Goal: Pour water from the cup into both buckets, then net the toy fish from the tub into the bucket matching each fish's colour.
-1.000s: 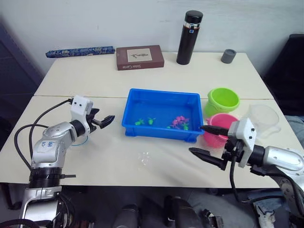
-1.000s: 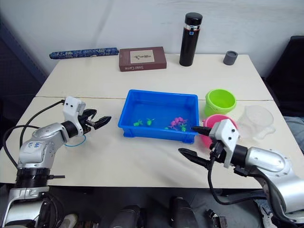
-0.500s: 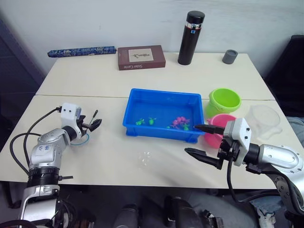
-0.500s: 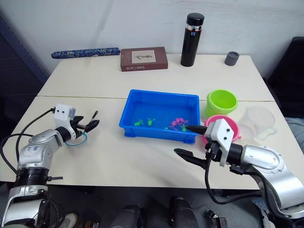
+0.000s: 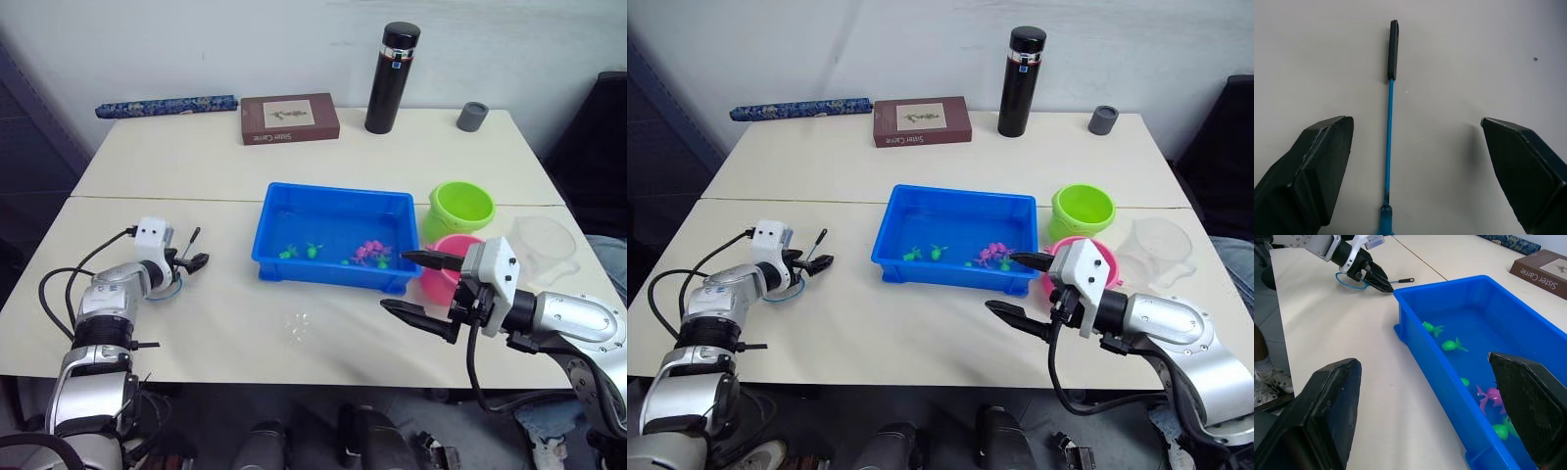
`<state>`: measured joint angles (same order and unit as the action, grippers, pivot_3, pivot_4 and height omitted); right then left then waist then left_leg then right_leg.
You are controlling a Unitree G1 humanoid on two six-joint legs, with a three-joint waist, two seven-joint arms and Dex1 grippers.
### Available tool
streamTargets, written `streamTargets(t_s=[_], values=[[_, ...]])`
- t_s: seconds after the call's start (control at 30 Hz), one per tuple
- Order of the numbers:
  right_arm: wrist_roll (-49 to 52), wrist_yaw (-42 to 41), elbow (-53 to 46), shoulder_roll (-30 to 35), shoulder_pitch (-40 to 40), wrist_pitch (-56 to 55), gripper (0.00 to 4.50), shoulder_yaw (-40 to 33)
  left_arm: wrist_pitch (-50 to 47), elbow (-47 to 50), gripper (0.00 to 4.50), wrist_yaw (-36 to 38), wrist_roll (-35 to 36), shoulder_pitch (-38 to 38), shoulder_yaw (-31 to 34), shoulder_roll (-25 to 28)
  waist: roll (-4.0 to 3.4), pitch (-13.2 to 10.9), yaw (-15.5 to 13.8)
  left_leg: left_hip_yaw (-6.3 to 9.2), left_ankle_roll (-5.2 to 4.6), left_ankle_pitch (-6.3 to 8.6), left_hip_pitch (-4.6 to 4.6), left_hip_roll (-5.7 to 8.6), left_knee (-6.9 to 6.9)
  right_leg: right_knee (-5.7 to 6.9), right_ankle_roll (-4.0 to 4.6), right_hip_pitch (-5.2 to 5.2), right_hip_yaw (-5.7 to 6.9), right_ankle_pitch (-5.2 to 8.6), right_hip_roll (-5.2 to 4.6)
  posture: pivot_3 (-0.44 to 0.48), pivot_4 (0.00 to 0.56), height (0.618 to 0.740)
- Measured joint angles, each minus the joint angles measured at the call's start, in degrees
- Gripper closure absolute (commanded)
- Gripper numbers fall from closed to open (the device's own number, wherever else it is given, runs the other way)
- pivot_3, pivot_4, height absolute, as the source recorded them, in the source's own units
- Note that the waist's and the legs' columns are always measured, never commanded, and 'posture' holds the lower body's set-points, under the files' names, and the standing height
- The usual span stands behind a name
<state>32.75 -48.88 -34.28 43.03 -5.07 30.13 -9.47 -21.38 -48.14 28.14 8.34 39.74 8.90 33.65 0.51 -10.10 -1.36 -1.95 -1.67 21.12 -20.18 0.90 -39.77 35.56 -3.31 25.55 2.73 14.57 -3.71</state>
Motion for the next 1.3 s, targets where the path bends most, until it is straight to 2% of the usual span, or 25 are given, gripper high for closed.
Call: streamTargets(t_s=[0.1,0.2,0.47,0.97,1.13,1.2,1.3], values=[[0.0,0.4,0.0,0.0,0.0,0.0,0.10,0.0,1.3,-0.9,0.00,0.2,-0.7,0.1,-0.4,0.0,0.00,0.0,0.0,0.00,0.00,0.00,0.02,0.00,0.00,0.01,0.00,0.00,-0.01,0.00,-0.01,0.000,0.150,0.740],[0.0,0.8,0.0,0.0,0.0,0.0,0.00,-0.1,1.8,-1.5,0.85,0.1,-0.7,0.1,-0.2,0.0,0.00,0.0,0.0,0.00,0.01,0.00,0.03,0.00,0.00,0.03,0.00,0.00,-0.01,0.00,-0.01,0.000,0.150,0.740],[0.0,0.9,0.0,0.2,0.0,0.0,0.00,-0.1,1.4,-1.6,4.40,-0.3,-0.8,-0.1,0.3,0.0,0.01,0.0,-0.2,0.01,-0.02,0.00,0.01,0.08,-0.01,0.02,-0.01,-0.01,0.01,0.00,-0.12,0.000,0.150,0.740],[0.2,1.6,0.1,0.2,-0.5,0.2,0.00,-0.1,2.3,-1.0,4.49,-0.1,-2.1,-0.2,0.1,0.9,0.03,0.0,-0.1,0.02,-0.03,0.00,0.01,0.09,-0.01,0.03,-0.01,-0.01,0.03,0.00,-0.13,0.000,0.150,0.740],[0.8,2.3,0.9,0.2,-1.9,1.2,0.00,-0.4,3.5,5.6,4.49,2.1,-3.9,0.8,-0.8,6.9,0.24,-0.1,0.1,0.07,0.00,0.00,-0.07,0.07,0.02,-0.02,-0.01,0.04,0.06,0.00,-0.12,0.000,0.150,0.740],[1.2,2.3,1.4,0.2,-2.9,1.4,0.00,-0.3,4.5,9.8,4.49,4.4,-5.7,2.6,-3.2,9.5,0.24,-0.1,0.1,0.06,-0.01,0.00,-0.08,0.08,0.01,-0.04,-0.01,0.03,0.06,0.00,-0.14,0.000,0.150,0.740],[1.6,2.4,2.4,0.2,-4.7,2.3,0.00,-0.2,4.9,15.6,4.49,7.5,-6.7,5.8,-5.3,10.4,0.24,-0.1,-0.3,0.10,-0.07,-0.01,-0.08,0.20,-0.01,-0.03,-0.01,0.00,0.10,0.00,-0.28,0.000,0.150,0.740]])
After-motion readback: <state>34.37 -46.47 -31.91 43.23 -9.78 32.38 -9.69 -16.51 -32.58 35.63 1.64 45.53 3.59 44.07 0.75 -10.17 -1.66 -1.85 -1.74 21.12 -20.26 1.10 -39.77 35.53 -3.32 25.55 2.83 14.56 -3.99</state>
